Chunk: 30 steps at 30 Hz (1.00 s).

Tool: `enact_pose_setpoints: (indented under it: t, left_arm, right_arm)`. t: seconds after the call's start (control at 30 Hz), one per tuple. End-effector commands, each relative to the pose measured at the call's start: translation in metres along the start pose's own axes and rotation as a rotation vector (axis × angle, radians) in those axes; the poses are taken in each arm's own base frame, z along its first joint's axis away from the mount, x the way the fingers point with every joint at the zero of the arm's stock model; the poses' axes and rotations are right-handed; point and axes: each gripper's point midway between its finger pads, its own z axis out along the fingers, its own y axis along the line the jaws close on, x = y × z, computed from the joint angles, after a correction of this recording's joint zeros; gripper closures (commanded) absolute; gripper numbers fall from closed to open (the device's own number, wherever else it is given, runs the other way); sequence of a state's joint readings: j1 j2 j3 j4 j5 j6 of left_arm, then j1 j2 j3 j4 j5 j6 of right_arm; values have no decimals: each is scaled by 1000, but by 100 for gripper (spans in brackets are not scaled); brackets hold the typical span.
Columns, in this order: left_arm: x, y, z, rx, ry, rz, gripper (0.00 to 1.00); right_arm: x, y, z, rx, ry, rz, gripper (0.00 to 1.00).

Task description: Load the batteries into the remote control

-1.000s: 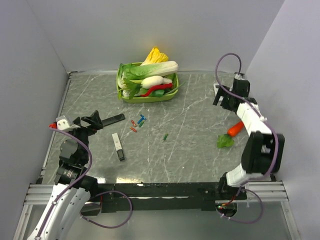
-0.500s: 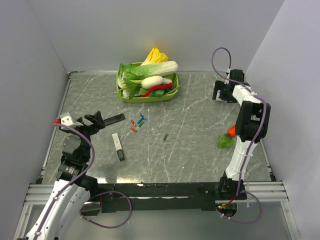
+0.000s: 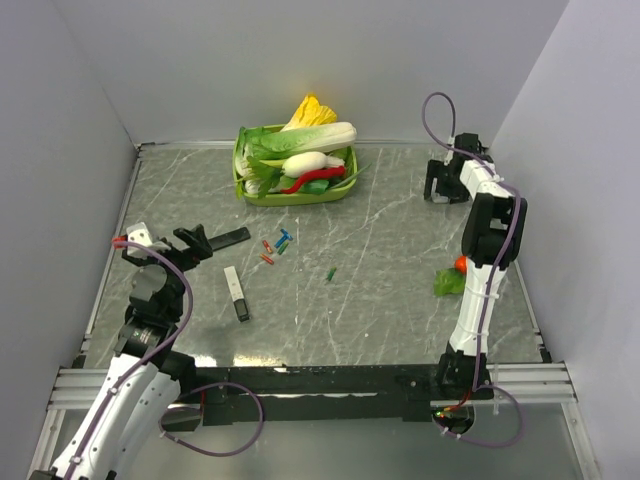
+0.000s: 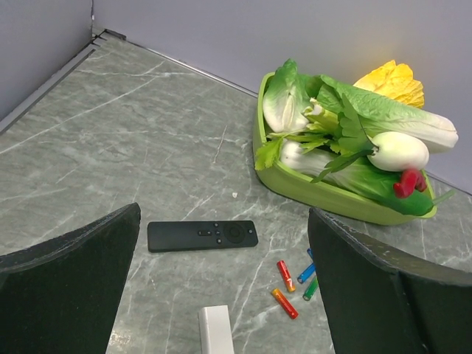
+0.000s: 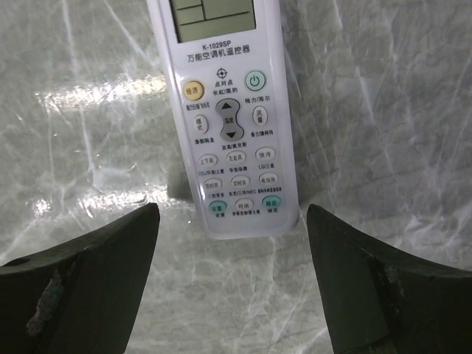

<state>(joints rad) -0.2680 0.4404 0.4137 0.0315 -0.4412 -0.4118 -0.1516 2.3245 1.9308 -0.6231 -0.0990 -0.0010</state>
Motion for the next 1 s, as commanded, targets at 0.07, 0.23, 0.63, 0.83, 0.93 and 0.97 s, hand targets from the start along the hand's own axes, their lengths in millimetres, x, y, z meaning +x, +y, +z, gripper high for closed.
enact_pose_setpoints:
  t: [0.07, 0.23, 0.63, 0.83, 0.93, 0.97]
  left_arm:
    - [-13, -5, 1, 2, -26, -10, 1]
    - [-11, -7, 2, 15, -18, -10, 1]
    - [-9, -27, 1, 126, -6, -7, 1]
    - [-4, -53, -3, 271, 18, -10, 1]
    - [-2, -72, -8, 379, 34, -17, 1]
    - [-3, -79, -9, 414, 31, -20, 1]
  right_arm:
    - [7, -4, 11, 2, 47, 8, 18]
    - [1, 1, 9, -19, 14, 5, 29]
    - [-20, 39, -58, -148, -140, -3, 82]
    - [9, 84, -119, -377, -219, 130, 92]
    - [34, 109, -145, -503, -229, 160, 94]
    - [50, 114, -145, -529, -206, 164, 94]
